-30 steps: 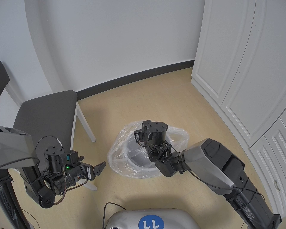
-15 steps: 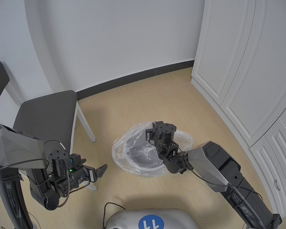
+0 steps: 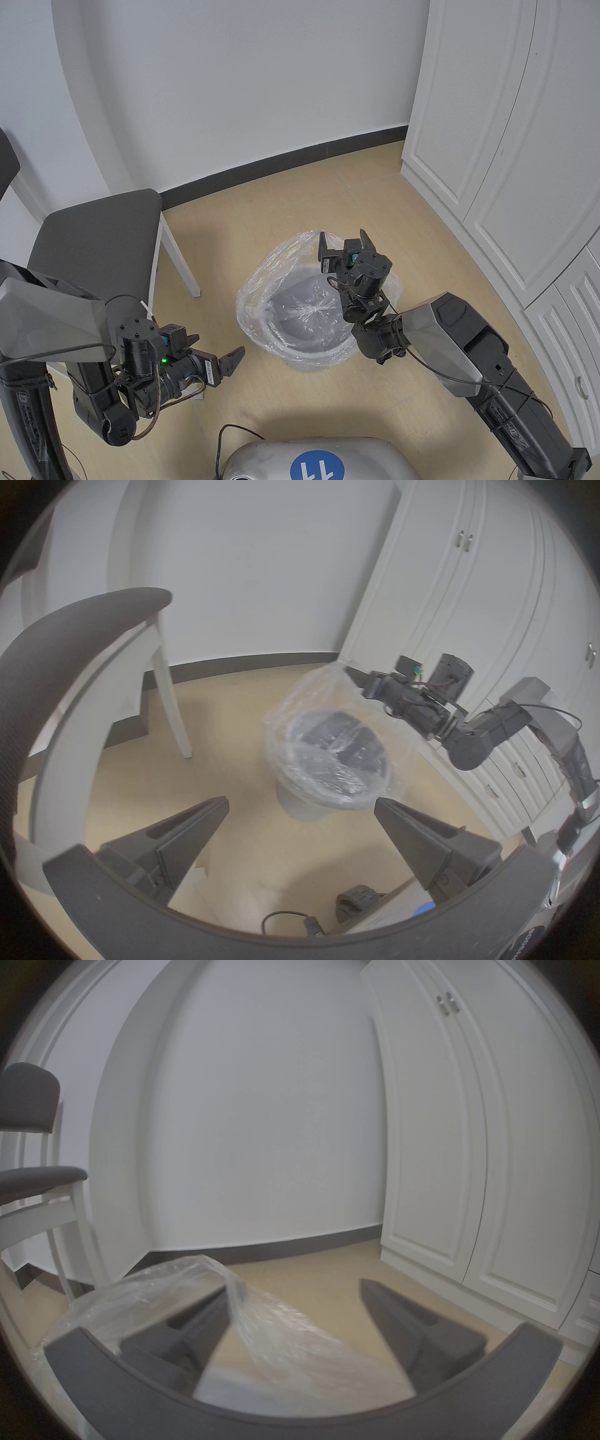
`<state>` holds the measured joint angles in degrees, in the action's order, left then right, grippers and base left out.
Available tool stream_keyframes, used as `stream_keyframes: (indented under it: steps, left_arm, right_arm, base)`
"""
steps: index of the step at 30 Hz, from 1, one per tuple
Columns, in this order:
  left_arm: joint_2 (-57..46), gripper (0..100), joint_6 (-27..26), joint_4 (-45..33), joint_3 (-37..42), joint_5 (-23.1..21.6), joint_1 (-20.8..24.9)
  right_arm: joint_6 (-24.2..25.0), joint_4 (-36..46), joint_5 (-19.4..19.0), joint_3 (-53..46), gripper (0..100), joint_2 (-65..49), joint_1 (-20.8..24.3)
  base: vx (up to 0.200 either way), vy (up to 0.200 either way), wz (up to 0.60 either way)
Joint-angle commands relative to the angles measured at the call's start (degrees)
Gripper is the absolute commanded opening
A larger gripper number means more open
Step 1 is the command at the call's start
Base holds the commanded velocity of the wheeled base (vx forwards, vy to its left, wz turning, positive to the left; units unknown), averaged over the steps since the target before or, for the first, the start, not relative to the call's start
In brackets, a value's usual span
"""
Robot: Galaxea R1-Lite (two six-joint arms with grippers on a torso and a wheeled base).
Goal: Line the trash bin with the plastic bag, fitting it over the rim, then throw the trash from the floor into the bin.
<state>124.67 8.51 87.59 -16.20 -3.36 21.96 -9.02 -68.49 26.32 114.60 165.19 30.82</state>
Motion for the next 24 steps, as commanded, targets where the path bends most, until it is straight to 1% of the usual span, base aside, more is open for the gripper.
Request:
stream_keyframes:
  steps: [1, 4, 5, 7, 8, 9, 10, 13, 14, 15, 16, 17, 18, 20, 22, 23, 24]
  left_arm:
    - [0.7, 100, -0.1, 0.0, -0.8, 0.0, 3.5]
    - [1.6, 100, -0.2, 0.0, -2.5, 2.1, 6.0]
    - [2.3, 100, -0.2, 0.0, -3.4, 3.5, 6.9]
    - [3.7, 100, -0.5, 0.0, -5.4, 5.4, 8.2]
    - [3.7, 100, -0.5, 0.0, -5.4, 5.4, 8.2]
    - [5.1, 100, -0.7, 0.0, -8.0, 6.2, 9.0]
    - [5.6, 100, -0.8, -0.1, -8.6, 6.2, 9.2]
    - [7.3, 100, -2.0, -0.9, -12.0, 6.0, 9.5]
    - [7.3, 100, -2.2, -1.0, -12.1, 6.0, 9.5]
    - [8.2, 100, -4.0, -2.5, -14.2, 5.8, 9.6]
    - [8.7, 100, -5.0, -3.8, -15.6, 5.9, 9.7]
    - [8.9, 100, -5.5, -5.5, -17.0, 6.0, 9.9]
    - [8.9, 100, -5.6, -6.7, -17.9, 6.0, 10.2]
    - [8.9, 100, -5.6, -10.5, -20.9, 6.3, 10.3]
    - [8.8, 100, -5.6, -14.5, -24.1, 6.6, 10.1]
    - [8.9, 100, -5.6, -14.7, -24.3, 6.6, 10.0]
    - [9.3, 100, -5.6, -18.5, -28.0, 7.7, 9.7]
  right_arm:
    - [-0.7, -2.2, 0.1, 0.0, 100, 0.0, 0.8]
    - [-1.2, -2.6, 0.5, 0.0, 100, -0.8, 1.4]
    - [-1.6, -2.5, 0.6, -1.7, 100, -2.0, 1.6]
    - [-1.7, -1.7, 0.6, -9.6, 100, -5.8, 1.9]
    - [-1.7, -1.7, 0.6, -9.6, 100, -5.8, 1.9]
    - [-0.9, -0.2, 0.4, -18.5, 100, -10.1, 1.9]
    - [-0.5, 0.2, 0.4, -19.9, 100, -10.9, 1.9]
    - [4.5, 1.6, 0.5, -26.3, 100, -14.5, 1.9]
    - [5.1, 1.7, 0.5, -26.9, 100, -14.9, 1.9]
    - [8.8, 2.4, 0.5, -30.7, 100, -17.2, 1.9]
    - [11.5, 3.4, 0.4, -33.0, 100, -18.9, 1.9]
    - [14.7, 5.6, 0.4, -35.6, 100, -21.2, 2.1]
    - [16.7, 7.3, 0.5, -37.1, 100, -22.7, 2.3]
    - [22.7, 13.0, 0.4, -40.1, 100, -26.9, 3.2]
    - [27.5, 18.5, 0.3, -40.9, 100, -29.9, 3.5]
    - [27.8, 18.8, 0.2, -40.9, 100, -30.1, 3.5]
    - [30.6, 22.4, 0.0, -40.4, 100, -31.5, 3.4]
  base:
    - [0.0, 0.0, 0.0]
    - [0.0, 0.0, 0.0]
    - [0.0, 0.0, 0.0]
    - [0.0, 0.0, 0.0]
    - [0.0, 0.0, 0.0]
    - [0.0, 0.0, 0.0]
    - [0.0, 0.0, 0.0]
    - [0.0, 0.0, 0.0]
    - [0.0, 0.0, 0.0]
    - [0.0, 0.0, 0.0]
    - [0.0, 0.0, 0.0]
    - [0.0, 0.0, 0.0]
    - [0.0, 0.0, 0.0]
    - [0.0, 0.0, 0.0]
    - [0.0, 0.0, 0.0]
    - [0.0, 0.0, 0.0]
    - [0.0, 0.0, 0.0]
